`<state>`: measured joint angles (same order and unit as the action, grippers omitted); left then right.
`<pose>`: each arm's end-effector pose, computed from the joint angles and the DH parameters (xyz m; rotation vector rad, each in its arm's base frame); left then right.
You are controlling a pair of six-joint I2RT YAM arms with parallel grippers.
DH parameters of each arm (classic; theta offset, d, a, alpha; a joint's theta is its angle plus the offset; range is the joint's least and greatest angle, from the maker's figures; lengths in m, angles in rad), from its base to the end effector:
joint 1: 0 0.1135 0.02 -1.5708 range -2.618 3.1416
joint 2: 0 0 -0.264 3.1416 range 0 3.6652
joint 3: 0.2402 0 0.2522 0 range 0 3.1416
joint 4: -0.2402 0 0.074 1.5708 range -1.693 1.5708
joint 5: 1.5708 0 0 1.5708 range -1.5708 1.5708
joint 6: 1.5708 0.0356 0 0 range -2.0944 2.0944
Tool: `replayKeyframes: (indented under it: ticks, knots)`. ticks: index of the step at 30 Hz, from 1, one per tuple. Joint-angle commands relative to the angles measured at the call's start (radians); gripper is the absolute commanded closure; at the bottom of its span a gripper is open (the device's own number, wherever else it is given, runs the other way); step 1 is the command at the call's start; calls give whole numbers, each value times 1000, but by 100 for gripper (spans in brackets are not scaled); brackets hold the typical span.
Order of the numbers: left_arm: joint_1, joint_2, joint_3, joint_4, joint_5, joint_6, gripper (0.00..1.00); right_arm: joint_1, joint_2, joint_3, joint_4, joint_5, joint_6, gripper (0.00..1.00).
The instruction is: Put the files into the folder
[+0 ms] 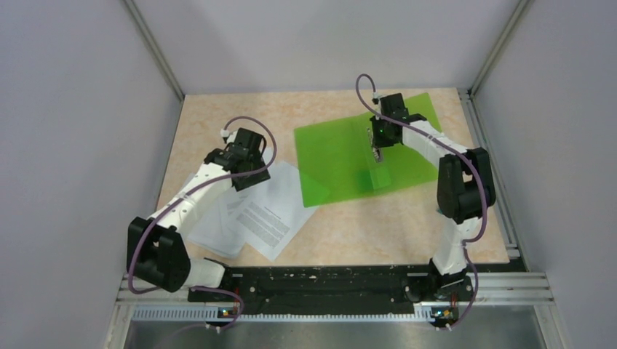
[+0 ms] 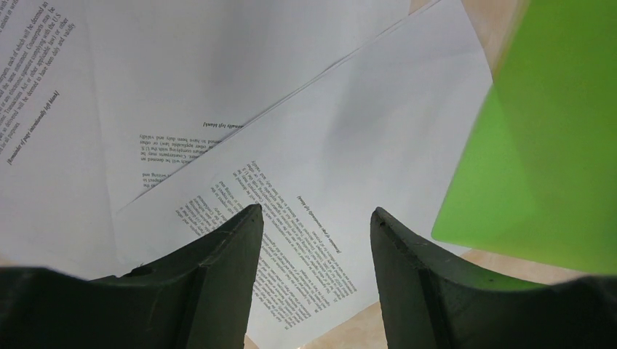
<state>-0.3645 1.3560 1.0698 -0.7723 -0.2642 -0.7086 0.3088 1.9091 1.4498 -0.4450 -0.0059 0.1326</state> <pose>0.2544 -0.0871 0.2654 -0.5281 2.5166 -0.0506 0.4015 0.1283 0.2216 -0.2212 2.4756 0.1955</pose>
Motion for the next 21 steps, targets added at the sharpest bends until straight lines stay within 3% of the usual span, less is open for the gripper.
replayKeyframes:
  ticks: [1, 7, 10, 11, 16, 21]
  knots:
    - [17, 33, 54, 17, 17, -17, 39, -35, 29, 83, 13, -41, -87, 89]
    - [46, 68, 30, 42, 6, -24, 37, -78, 85, 118, 14, -48, -126, 89]
    - [75, 108, 36, 67, 23, -5, 29, -96, 117, 135, 3, -43, -126, 82]
    - [81, 123, 37, 80, 27, 8, 26, -98, 127, 143, -7, -38, -126, 77]
    - [87, 196, 59, 132, 22, 76, 15, -99, 109, 167, -58, -32, -76, 30]
    - [98, 244, 60, 136, 12, 103, 14, -31, -33, 108, -94, -47, 68, 18]
